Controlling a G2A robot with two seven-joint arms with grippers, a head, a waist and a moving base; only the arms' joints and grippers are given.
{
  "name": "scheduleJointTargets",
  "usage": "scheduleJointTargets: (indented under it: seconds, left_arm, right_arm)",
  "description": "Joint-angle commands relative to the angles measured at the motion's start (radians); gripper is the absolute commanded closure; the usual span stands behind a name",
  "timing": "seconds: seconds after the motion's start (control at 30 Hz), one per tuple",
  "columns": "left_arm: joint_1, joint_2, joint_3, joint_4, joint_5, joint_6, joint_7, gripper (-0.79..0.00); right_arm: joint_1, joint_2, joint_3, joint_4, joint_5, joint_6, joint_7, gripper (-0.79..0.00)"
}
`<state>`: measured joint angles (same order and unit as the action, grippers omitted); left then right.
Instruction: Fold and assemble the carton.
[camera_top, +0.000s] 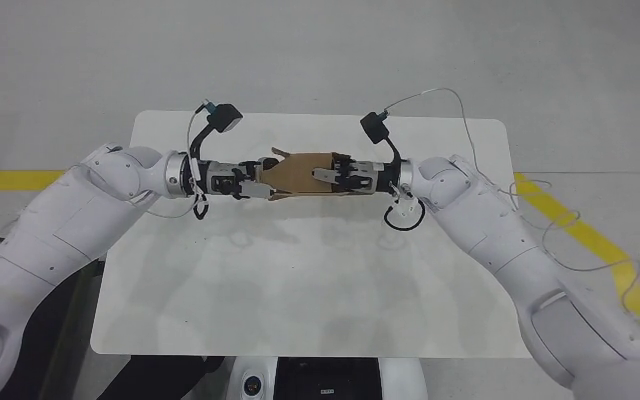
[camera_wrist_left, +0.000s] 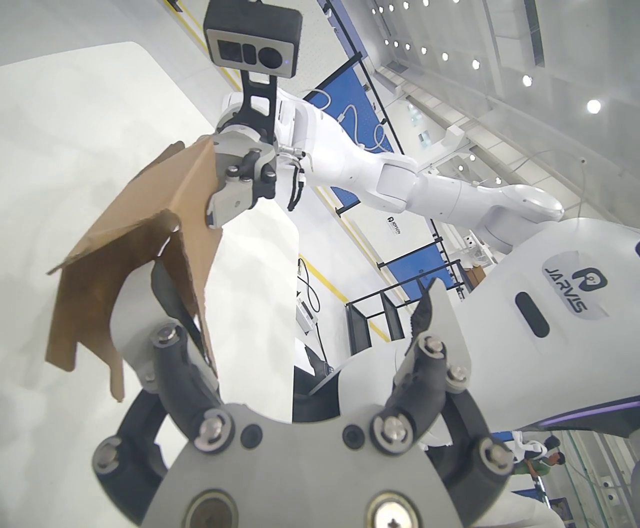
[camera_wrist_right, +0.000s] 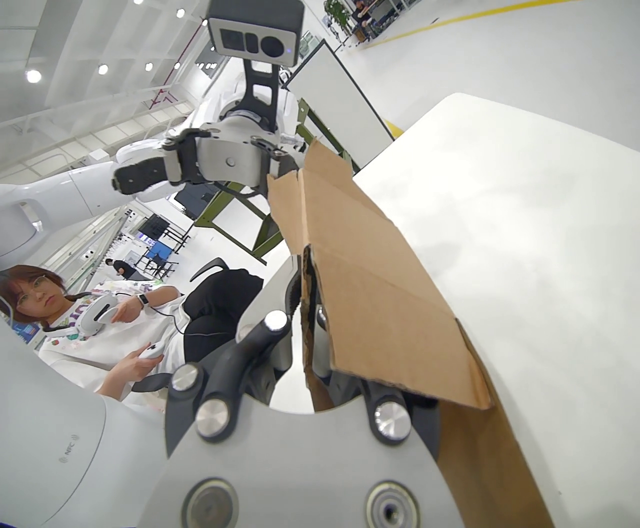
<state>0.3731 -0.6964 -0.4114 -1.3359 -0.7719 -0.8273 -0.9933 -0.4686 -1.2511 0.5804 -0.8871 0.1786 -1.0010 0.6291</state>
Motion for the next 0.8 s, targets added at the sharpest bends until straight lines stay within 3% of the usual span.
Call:
scheduleJointTargets:
  seconds: [0.0, 0.37, 0.77]
  left_arm:
    - [0.004, 0.005, -0.008, -0.013, -0.008, 0.007, -0.007, -0.785]
    - [0.031, 0.019, -0.052, -0.063, -0.054, 0.045, -0.044, -0.785]
    - [0.042, -0.013, -0.063, -0.031, -0.026, 0.048, -0.048, -0.785]
  right_arm:
    - [-0.001, -0.006, 0.004, 0.005, -0.024, 0.006, -0.027, 0.0]
    - [-0.008, -0.034, 0.02, 0.02, -0.105, 0.015, -0.111, 0.0]
    - [-0.011, -0.067, 0.019, 0.018, -0.116, -0.005, -0.116, 0.0]
